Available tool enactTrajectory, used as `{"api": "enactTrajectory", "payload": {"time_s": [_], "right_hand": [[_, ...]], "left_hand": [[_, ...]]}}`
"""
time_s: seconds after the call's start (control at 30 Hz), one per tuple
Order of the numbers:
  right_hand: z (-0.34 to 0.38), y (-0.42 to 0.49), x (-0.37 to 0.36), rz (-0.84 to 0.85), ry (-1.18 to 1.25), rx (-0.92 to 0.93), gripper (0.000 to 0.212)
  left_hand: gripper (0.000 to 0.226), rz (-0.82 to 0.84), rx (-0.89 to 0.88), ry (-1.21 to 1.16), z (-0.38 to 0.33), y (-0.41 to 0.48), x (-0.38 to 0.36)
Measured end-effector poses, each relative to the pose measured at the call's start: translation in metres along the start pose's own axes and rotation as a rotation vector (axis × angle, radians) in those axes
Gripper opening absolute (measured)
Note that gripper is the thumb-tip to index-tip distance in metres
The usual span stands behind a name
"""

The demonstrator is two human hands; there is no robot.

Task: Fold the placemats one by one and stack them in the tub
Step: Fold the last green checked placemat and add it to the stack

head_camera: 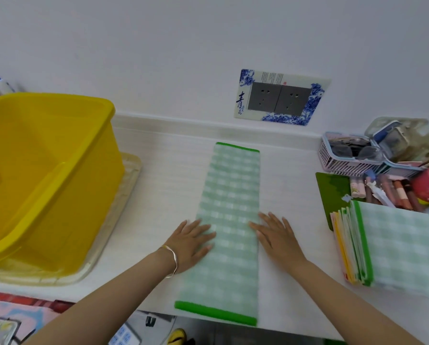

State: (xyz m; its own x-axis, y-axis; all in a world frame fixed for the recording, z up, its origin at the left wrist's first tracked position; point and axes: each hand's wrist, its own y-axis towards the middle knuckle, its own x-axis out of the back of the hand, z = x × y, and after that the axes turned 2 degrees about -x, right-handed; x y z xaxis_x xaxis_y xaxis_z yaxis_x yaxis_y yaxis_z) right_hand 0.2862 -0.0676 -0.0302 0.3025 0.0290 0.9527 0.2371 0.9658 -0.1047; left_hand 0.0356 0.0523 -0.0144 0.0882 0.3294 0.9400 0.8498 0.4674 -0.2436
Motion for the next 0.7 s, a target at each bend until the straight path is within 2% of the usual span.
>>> {"api": "enactTrajectory", "payload": {"time_s": [0.07,0.1,0.2,0.3,0.37,0.43,0.57,0.6,0.67,0.7], "right_hand": [[-0.003,-0.003,0.004,0.066,-0.026,-0.025,0.052],[-0.005,-0.005,0.004,0.099,-0.030,-0.025,0.044],[-0.012,-0.016,0.005,0.128,-0.041,0.025,0.047],[-0.020,-0.032,0.007,0.075,-0.041,0.100,0.054],[-0.024,-0.043,0.007,0.033,-0.079,0.147,0.058],[-0.025,-0.051,0.005,-0.029,-0.132,0.212,0.052],[-0.019,-0.052,0.002,-0.103,-0.231,0.386,0.042],[-0.017,-0.051,0.000,-0.112,-0.248,0.445,0.047],[-0.015,-0.049,-0.002,-0.083,-0.315,0.536,0.074],[-0.016,-0.049,-0.002,-0.064,-0.348,0.558,0.082]], "left_hand": [[0.106,0.020,-0.040,-0.014,-0.005,-0.002,-0.005],[0.105,0.022,-0.053,-0.012,-0.006,-0.003,-0.007],[0.092,0.008,-0.075,-0.003,-0.002,-0.011,-0.010],[0.083,0.006,-0.087,0.009,0.002,-0.023,-0.008],[0.085,0.020,-0.102,0.037,0.003,-0.030,-0.010],[0.090,0.051,-0.115,0.058,0.003,-0.035,-0.015],[0.112,0.093,-0.110,0.110,0.003,-0.039,-0.026],[0.117,0.099,-0.109,0.116,0.003,-0.039,-0.027],[0.124,0.113,-0.114,0.118,0.002,-0.041,-0.028],[0.126,0.122,-0.117,0.125,0.002,-0.041,-0.028]]}}
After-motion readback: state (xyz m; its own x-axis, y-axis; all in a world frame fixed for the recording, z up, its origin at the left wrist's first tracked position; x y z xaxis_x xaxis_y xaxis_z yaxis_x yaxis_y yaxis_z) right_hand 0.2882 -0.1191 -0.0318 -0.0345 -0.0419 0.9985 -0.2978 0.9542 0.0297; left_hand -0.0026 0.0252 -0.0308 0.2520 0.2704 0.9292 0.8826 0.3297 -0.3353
